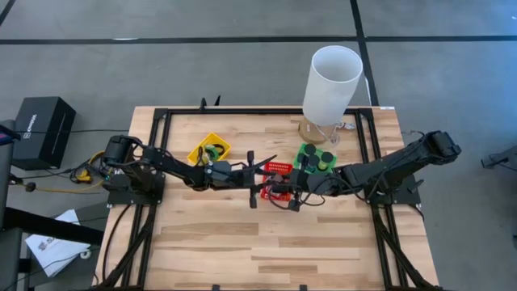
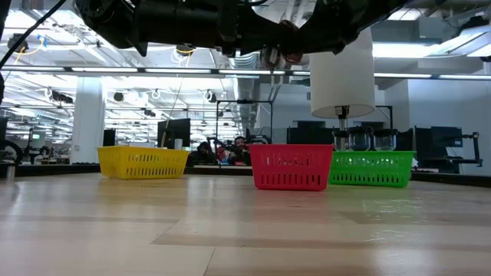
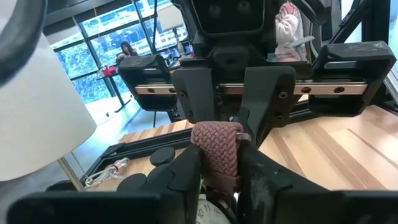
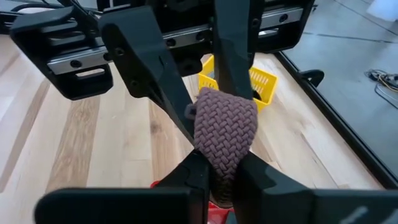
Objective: Pick & Place Office items
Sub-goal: Put the brown wristwatch into the yellow bin
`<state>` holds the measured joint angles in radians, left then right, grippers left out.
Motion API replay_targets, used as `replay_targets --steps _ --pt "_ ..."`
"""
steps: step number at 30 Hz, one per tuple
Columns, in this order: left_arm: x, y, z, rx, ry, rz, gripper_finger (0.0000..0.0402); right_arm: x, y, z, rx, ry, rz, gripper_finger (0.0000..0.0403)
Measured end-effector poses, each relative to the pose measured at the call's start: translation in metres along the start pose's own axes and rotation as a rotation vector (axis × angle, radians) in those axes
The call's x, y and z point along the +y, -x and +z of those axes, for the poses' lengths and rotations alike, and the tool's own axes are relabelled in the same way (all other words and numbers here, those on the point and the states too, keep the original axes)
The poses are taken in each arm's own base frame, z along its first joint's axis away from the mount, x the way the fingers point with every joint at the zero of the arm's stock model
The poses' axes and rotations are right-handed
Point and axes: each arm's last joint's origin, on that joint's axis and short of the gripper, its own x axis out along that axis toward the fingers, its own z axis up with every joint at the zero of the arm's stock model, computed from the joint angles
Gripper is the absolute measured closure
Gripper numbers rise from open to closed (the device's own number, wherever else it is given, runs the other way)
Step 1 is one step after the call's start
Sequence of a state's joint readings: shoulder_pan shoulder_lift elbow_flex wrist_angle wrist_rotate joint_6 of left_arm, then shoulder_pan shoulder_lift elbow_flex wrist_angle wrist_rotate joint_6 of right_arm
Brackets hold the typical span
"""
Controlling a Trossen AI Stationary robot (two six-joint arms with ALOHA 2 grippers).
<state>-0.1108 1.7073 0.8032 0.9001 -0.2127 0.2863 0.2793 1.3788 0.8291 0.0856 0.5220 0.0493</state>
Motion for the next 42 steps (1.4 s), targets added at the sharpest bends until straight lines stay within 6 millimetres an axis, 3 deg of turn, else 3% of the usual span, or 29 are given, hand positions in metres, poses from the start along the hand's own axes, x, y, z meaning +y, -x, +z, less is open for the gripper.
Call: replay_targets --steps 7,12,25,30,36,42 --pt "0.0 0.0 0.0 0.002 -0.002 -0.001 0.037 0.0 0.0 0.0 -0.001 -0.003 0.0 0.0362" --pt "0.0 0.0 0.0 0.003 -0.001 -0.001 0.0383 0.0 0.0 0.0 -0.001 -0.004 0.005 0.0346" --pt "-0.001 0.0 -0.003 0.018 -0.004 0.007 0.038 -0.001 0.0 -0.003 0.041 0.019 -0.002 0.0213" --pt "0.002 0.0 -0.006 0.083 -0.018 0.106 0.038 -0.001 0.001 -0.01 0.107 0.041 -0.007 0.0175" --pt "0.009 0.007 -0.009 0.245 -0.066 0.305 0.0376 -0.004 0.002 -0.021 0.209 -0.084 -0.038 0.0169" --pt "0.027 0.032 0.015 0.346 -0.046 0.417 0.0376 -0.004 0.003 -0.025 0.242 -0.152 -0.052 0.0172"
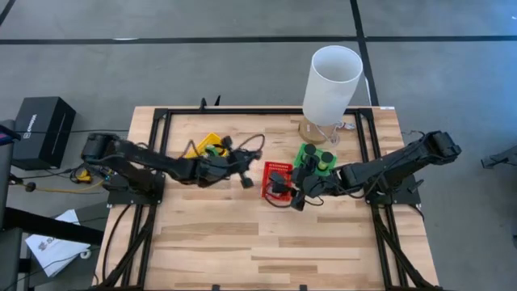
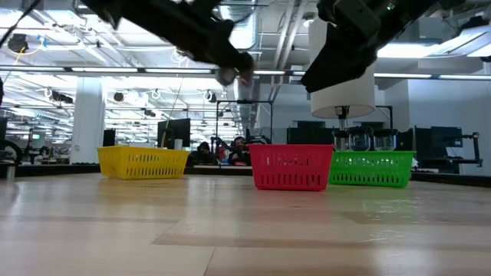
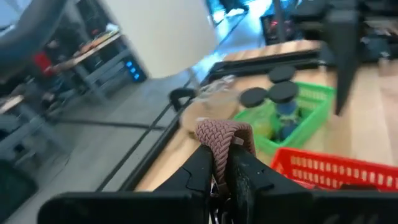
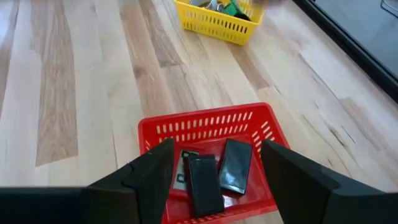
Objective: Pick & Place Office items
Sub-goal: Put the brown wristwatch into the yellow bin
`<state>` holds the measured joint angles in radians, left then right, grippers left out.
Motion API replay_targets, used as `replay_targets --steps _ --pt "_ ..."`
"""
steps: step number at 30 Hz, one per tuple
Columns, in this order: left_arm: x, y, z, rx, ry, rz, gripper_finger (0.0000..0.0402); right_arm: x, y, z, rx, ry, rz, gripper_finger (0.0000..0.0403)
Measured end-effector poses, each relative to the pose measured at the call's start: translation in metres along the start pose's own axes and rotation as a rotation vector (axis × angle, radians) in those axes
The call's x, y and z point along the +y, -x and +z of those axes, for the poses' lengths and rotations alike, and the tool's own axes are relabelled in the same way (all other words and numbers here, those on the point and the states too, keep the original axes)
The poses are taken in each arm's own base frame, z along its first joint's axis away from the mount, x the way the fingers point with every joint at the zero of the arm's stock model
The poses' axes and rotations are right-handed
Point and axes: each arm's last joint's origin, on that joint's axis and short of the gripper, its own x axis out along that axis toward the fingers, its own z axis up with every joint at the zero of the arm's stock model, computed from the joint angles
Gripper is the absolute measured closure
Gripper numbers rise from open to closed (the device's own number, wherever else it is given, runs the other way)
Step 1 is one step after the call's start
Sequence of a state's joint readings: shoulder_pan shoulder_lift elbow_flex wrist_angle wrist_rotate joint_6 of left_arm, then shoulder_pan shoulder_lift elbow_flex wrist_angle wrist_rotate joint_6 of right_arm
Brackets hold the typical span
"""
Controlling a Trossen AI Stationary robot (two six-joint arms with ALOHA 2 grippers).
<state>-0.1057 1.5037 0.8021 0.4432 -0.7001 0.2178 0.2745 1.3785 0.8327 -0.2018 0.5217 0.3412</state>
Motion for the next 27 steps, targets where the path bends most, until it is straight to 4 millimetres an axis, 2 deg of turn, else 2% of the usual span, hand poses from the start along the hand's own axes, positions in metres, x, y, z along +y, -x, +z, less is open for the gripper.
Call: replay_targets --steps 5,10,14,22,27 --pt "0.04 0.023 0.007 0.11 0.12 0.053 0.0376 0.0 0.0 0.0 0.0 0.0 0.0 0.0173" --pt "0.075 0.04 -0.001 0.229 0.224 0.129 0.0377 0.0 0.0 0.0 0.0 -0.001 -0.001 0.0173" --pt "0.088 0.044 -0.022 0.265 0.263 0.181 0.0377 0.0 0.0 0.0 0.001 0.0 -0.001 0.0173" --pt "0.096 0.043 -0.091 0.432 0.247 0.27 0.0369 0.0 0.0 0.0 0.002 0.0 -0.001 0.0173" --pt "0.098 0.046 -0.113 0.467 0.279 0.305 0.0348 0.0 0.0 0.0 0.002 0.0 0.0 0.0173"
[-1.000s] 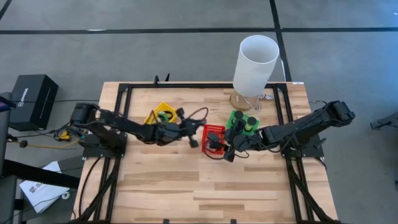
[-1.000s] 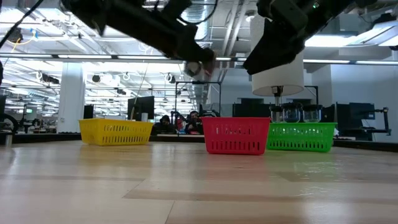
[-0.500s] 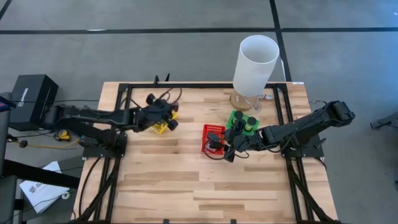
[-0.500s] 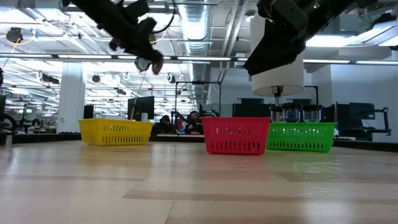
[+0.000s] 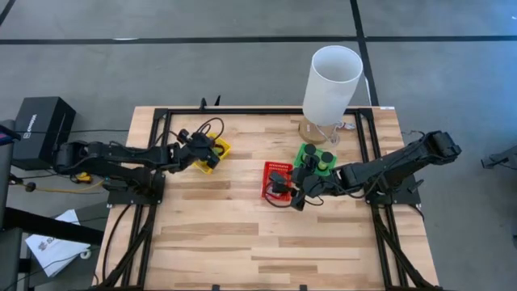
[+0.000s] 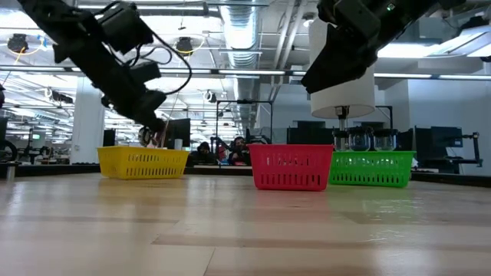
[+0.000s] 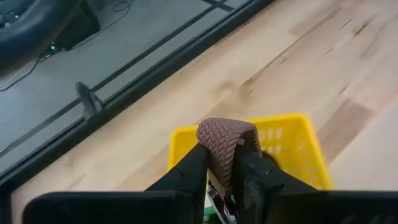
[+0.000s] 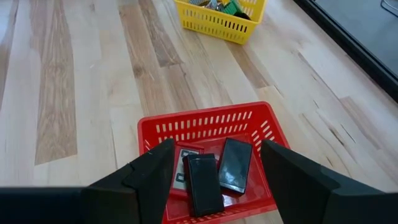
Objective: Pick & Place Office items
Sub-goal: Put the brown wristwatch into the yellow bin, then return to Home Position
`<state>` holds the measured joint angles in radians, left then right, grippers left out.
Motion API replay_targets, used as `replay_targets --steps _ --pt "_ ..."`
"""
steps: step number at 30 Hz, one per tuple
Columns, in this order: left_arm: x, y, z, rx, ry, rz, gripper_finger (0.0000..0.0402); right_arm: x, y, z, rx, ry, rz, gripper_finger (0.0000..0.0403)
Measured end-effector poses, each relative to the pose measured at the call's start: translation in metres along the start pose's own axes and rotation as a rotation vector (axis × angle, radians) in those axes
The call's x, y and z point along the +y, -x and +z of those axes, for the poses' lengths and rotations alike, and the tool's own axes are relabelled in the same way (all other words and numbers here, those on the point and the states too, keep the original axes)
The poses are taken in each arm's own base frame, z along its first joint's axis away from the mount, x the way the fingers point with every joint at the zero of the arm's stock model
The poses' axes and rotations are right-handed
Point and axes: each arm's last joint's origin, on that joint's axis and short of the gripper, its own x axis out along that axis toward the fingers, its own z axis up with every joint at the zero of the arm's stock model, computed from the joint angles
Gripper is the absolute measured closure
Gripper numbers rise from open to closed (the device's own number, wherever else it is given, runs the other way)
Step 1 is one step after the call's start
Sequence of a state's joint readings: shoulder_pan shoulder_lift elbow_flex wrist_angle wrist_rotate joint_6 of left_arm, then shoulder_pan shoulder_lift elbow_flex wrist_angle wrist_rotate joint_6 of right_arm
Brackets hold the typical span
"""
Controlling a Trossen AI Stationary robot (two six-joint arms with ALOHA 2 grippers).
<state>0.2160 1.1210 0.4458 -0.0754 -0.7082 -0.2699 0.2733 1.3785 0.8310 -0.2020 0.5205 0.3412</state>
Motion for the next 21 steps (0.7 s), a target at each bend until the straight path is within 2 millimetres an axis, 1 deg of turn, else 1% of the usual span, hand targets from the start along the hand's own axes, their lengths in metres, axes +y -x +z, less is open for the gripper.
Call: replay_targets --steps 4,9,17,21 --pt "0.0039 -0.0037 -0.0072 0.017 0.001 0.02 0.0329 0.0 0.0 0.0 0.0 0.0 0.0 0.0173" --pt "0.0039 -0.0041 -0.0085 0.013 0.021 0.019 0.03 0.0 0.0 0.0 0.0 0.0 0.0 0.0173" --pt "0.0036 -0.0041 -0.0075 0.005 0.039 0.013 0.0226 0.0 0.0 0.0 0.0 0.0 0.0 0.0173" --pt "0.0021 -0.004 -0.0078 0.019 0.084 -0.035 0.0194 0.0 0.0 0.0 0.0 0.0 0.0 0.0173"
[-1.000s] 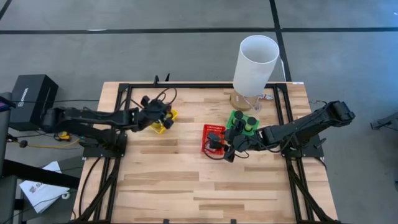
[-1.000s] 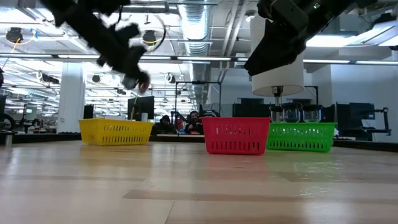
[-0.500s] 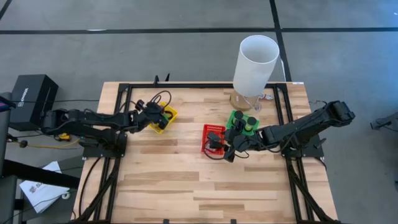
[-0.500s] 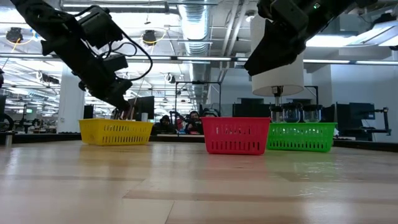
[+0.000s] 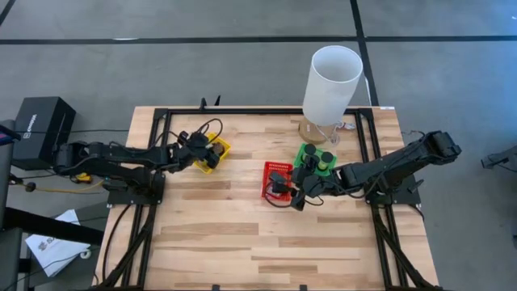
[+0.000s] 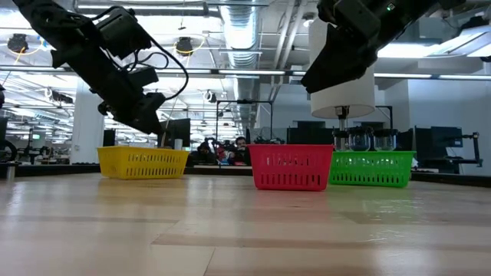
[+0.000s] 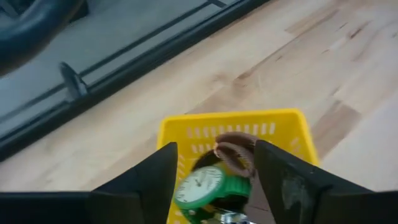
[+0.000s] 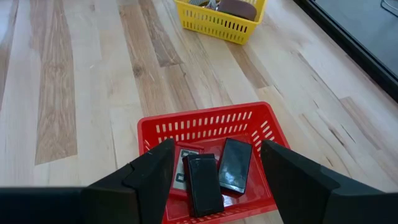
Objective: Pick & Place Office items
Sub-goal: Return to Home Position
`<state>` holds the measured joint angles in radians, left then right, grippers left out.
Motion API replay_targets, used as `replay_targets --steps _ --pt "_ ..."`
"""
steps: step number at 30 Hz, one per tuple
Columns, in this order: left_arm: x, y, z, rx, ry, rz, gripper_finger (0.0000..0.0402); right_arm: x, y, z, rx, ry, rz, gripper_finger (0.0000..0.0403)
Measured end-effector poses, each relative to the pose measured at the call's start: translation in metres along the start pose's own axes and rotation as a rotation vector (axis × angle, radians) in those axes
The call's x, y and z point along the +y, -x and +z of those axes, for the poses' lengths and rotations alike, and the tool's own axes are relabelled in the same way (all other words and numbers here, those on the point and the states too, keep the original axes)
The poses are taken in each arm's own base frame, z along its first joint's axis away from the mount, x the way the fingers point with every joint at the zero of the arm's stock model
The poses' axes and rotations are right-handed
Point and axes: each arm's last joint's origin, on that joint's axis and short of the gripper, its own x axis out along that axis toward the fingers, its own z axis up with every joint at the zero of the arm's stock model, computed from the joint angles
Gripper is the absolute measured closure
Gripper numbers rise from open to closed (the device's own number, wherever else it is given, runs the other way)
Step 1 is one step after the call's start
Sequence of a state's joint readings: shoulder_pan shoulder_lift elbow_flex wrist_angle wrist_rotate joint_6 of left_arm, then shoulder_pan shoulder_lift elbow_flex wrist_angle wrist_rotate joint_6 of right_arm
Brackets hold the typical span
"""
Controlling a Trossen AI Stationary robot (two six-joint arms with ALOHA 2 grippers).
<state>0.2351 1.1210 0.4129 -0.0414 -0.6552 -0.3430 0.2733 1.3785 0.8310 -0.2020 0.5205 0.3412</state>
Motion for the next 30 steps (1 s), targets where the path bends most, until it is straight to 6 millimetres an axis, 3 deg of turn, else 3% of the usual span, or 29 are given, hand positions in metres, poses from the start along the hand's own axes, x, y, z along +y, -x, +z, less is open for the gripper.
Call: replay_targets --steps 8,16,22,26,30 --pt "-0.006 0.016 0.006 -0.07 0.015 -0.09 0.0186 -0.001 0.003 0.002 -0.011 0.029 0.003 0.0173" --pt "0.004 0.058 0.023 -0.261 -0.057 -0.21 0.0245 -0.019 0.038 0.008 -0.028 0.125 0.011 0.0189" --pt "0.021 0.091 0.033 -0.43 -0.119 -0.357 0.0307 -0.037 0.071 0.013 -0.105 0.199 0.034 0.0258" --pt "0.034 0.11 0.035 -0.544 -0.136 -0.484 0.0336 -0.043 0.079 -0.011 -0.163 0.373 0.164 0.0319" --pt "0.046 0.119 0.03 -0.631 -0.163 -0.512 0.0354 -0.056 0.085 -0.033 -0.279 0.377 0.189 0.0369"
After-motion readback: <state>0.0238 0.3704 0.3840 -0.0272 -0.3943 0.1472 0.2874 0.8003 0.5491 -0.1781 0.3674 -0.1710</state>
